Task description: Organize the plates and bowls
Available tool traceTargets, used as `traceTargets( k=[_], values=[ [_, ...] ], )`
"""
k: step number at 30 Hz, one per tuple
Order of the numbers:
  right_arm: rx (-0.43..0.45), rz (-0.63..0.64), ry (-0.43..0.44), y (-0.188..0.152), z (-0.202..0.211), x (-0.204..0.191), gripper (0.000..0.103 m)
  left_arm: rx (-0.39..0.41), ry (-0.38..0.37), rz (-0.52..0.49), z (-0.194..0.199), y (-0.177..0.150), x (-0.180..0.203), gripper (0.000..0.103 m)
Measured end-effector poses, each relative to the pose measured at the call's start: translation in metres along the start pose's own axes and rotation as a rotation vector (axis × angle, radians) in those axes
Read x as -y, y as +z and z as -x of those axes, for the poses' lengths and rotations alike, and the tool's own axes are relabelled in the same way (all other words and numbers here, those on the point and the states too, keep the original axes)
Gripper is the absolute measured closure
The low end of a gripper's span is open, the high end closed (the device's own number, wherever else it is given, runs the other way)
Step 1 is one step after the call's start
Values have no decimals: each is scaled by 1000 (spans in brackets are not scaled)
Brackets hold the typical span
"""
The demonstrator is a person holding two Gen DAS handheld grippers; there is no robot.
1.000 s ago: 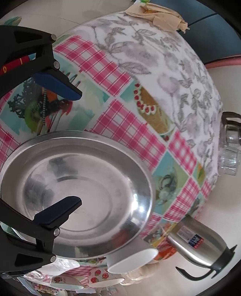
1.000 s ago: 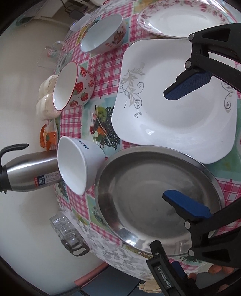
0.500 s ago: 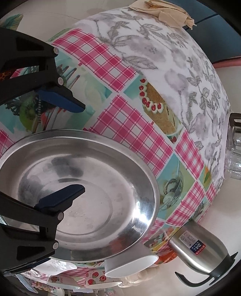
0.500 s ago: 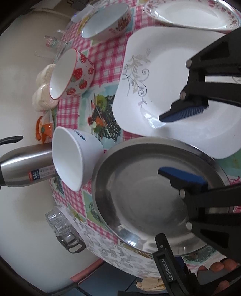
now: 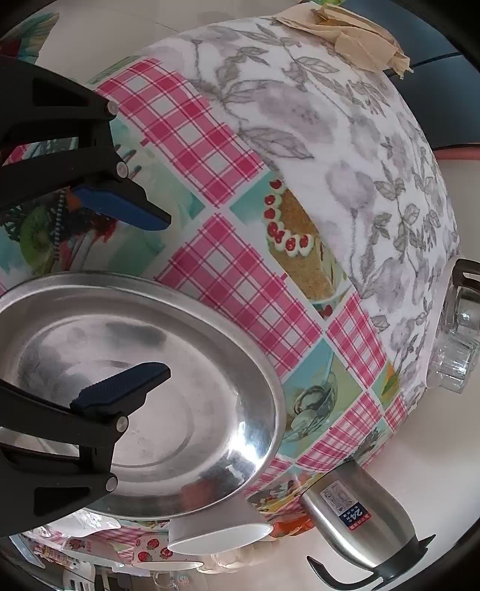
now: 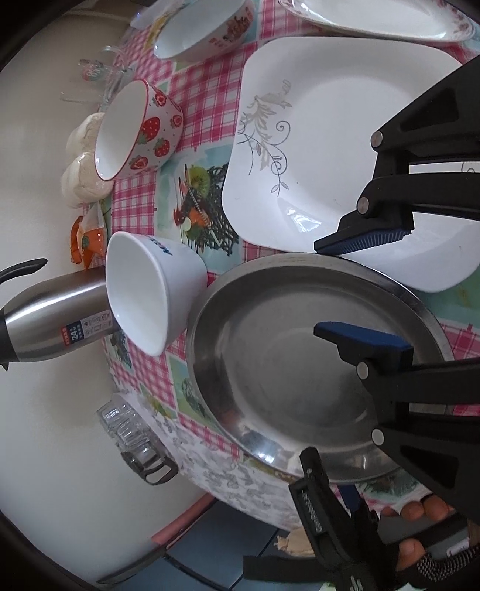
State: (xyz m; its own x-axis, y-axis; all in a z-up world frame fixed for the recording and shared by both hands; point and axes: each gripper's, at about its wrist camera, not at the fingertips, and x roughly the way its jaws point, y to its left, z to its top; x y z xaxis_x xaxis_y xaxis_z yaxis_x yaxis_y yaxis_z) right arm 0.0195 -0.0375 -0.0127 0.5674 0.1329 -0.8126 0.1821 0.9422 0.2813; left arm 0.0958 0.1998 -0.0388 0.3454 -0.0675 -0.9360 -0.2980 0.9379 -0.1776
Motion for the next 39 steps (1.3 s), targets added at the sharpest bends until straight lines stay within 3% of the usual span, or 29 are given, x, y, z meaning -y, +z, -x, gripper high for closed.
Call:
traceTargets(
  k=[9, 19, 26, 39],
  values=[
    [4, 14, 4, 11, -6, 1, 66, 35, 19, -10, -6, 12, 2, 29],
    [45, 8, 14, 35, -17, 11, 70, 77, 76, -100, -16, 27, 21, 48],
    [69, -9, 73, 52, -22, 17, 71, 64, 53, -125, -21, 34, 29, 60],
    [10, 7, 122, 47, -39, 15, 83, 50, 37, -105, -18, 26, 15, 65]
  ],
)
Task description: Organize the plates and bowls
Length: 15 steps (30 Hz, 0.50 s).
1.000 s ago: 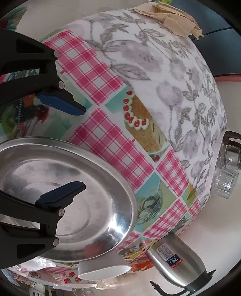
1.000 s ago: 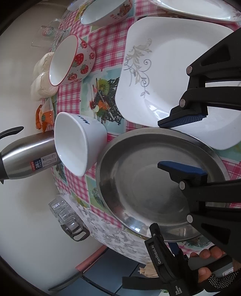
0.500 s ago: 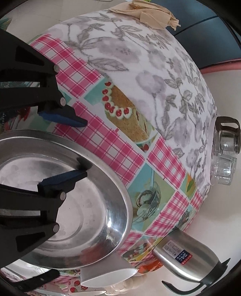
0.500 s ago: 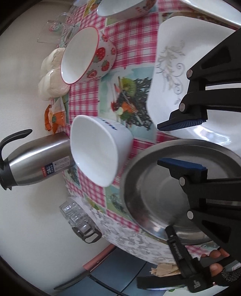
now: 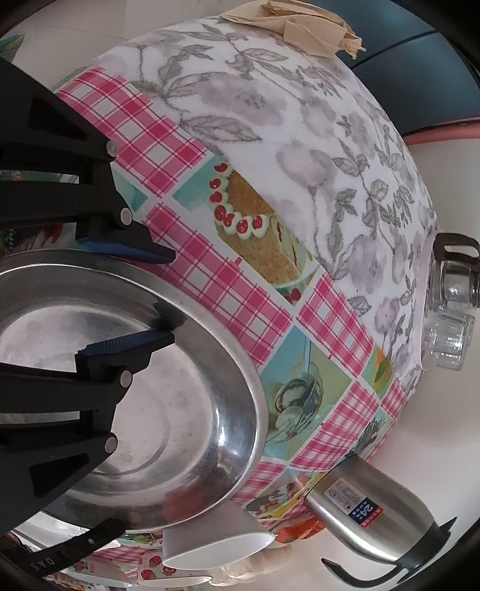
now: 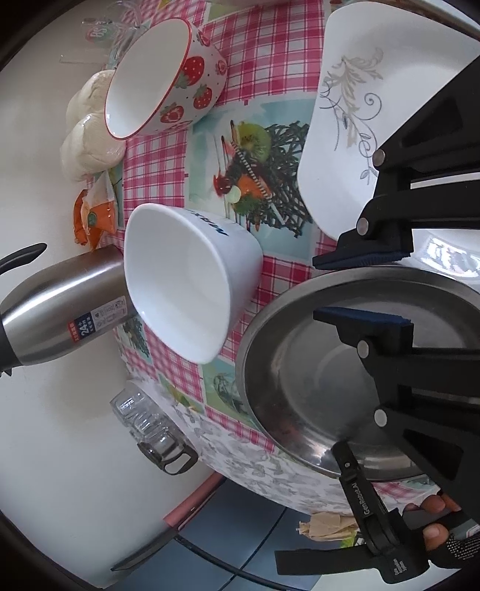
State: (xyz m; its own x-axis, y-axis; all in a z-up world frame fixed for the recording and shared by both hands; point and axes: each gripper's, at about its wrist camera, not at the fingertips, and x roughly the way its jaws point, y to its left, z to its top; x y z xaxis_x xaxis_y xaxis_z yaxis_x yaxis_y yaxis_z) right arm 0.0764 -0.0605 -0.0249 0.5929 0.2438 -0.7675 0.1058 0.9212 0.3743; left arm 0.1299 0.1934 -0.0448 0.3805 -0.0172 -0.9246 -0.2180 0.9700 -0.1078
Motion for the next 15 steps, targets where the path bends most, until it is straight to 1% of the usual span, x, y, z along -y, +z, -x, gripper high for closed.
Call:
traceTargets(
  k=[4, 7, 11, 13, 15],
  values=[
    [-10, -12, 16, -4, 2, 2, 88, -5, -30, 40, 3, -1, -11, 66],
    [-24, -11, 33, -6, 1, -1, 88, -8, -56, 87, 5, -1, -23, 66],
    [-42, 24, 50, -11, -1, -10, 88, -9, -70, 133, 8, -2, -39, 65],
    [-73, 32, 54, -13, -6, -13, 88, -10, -82, 157, 10, -3, -45, 66],
    [-106, 60, 25, -17, -15, -19, 89, -11, -80, 162, 11, -4, -47, 67]
  ],
)
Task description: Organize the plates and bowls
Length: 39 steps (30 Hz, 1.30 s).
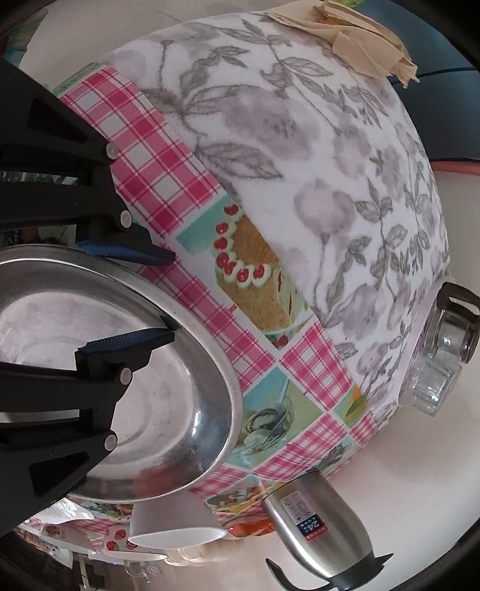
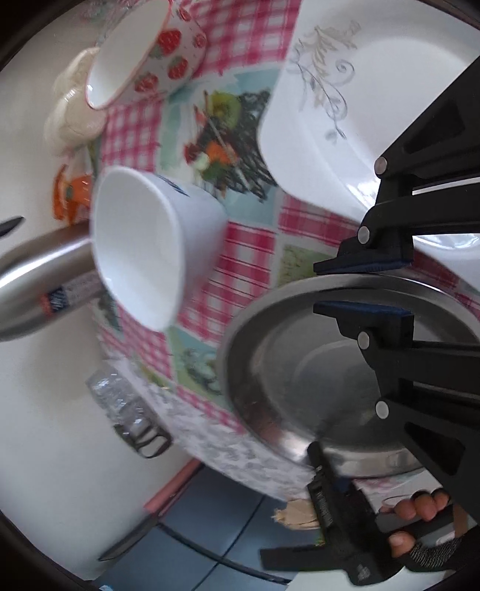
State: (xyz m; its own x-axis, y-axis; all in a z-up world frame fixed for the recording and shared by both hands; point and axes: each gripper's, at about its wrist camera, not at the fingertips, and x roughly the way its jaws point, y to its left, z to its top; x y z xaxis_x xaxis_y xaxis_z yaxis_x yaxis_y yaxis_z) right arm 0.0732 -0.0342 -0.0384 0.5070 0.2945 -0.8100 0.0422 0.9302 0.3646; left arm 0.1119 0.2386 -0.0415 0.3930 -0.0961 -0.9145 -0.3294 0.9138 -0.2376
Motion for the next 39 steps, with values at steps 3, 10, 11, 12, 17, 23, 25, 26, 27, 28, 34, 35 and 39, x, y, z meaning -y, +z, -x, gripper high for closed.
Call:
traceTargets(
  k=[3, 10, 11, 12, 17, 23, 25, 26, 27, 28, 34, 35, 39],
  values=[
    [-2, 25, -17, -1, -4, -6, 90, -1, 17, -12, 1, 0, -1, 67],
    [-7, 12, -10, 0, -7, -4, 90, 1, 23, -15, 1, 0, 0, 67],
    [-6, 8, -8, 1, -6, -4, 90, 0, 17, -9, 2, 1, -1, 67],
    [-2, 7, -5, 1, -4, -4, 90, 1, 7, -3, 2, 1, -1, 68],
    [38, 15, 20, 4, 14, -8, 90, 23, -10, 1, 12, -1, -3, 71],
    [75, 32, 29, 6, 32, -10, 89, 46, -38, 11, 26, -6, -1, 73],
    [83, 38, 26, 6, 37, -8, 89, 40, -46, 14, 27, -9, 0, 73],
    [85, 39, 26, 6, 39, -7, 89, 37, -47, 15, 26, -10, 1, 73],
    [87, 39, 27, 5, 41, -6, 89, 35, -50, 16, 27, -10, 2, 73],
    [90, 39, 28, 5, 44, -5, 89, 38, -51, 14, 29, -11, 3, 74],
    [124, 50, 38, 6, 58, -4, 89, 74, -57, 2, 40, -15, 11, 73],
    [131, 54, 39, 6, 61, -4, 89, 80, -60, 2, 42, -15, 12, 73],
    [159, 69, 38, 7, 72, -3, 89, 121, -76, -4, 56, -19, 19, 73]
  ],
)
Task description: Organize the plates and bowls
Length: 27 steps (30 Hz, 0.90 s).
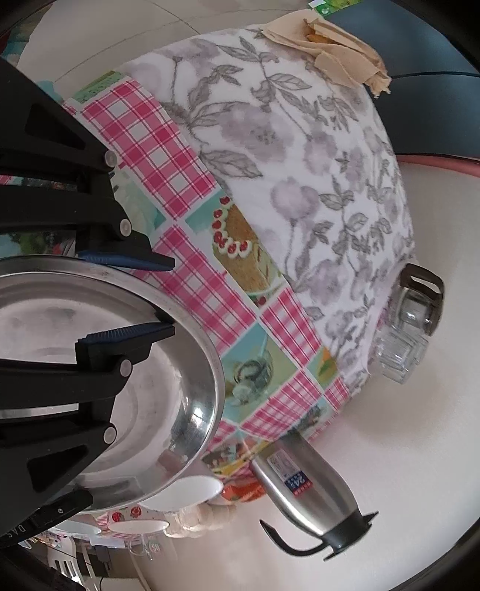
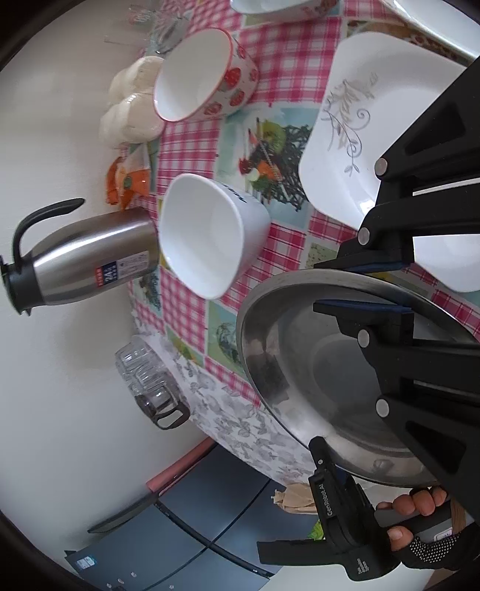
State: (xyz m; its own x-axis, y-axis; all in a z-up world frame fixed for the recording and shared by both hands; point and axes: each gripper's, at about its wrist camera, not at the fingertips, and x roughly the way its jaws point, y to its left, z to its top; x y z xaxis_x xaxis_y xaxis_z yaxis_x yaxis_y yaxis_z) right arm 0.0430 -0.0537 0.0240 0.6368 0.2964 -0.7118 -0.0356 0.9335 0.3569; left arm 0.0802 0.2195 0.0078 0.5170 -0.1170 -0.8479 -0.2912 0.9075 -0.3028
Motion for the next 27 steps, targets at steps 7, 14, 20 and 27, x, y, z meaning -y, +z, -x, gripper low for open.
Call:
traceTargets(
  k=[7, 14, 20, 27],
  values=[
    [50, -12, 7, 2, 25, 17, 89, 35, -32, -27, 15, -8, 24, 73],
    [89, -34, 7, 2, 49, 40, 89, 35, -63, -60, 22, -22, 51, 73],
    [105, -51, -17, -3, 67, 64, 88, 35, -76, -110, 26, -38, 78, 73],
    [103, -93, -56, -14, 81, 104, 88, 6, -87, -193, 25, -66, 116, 73]
  ],
)
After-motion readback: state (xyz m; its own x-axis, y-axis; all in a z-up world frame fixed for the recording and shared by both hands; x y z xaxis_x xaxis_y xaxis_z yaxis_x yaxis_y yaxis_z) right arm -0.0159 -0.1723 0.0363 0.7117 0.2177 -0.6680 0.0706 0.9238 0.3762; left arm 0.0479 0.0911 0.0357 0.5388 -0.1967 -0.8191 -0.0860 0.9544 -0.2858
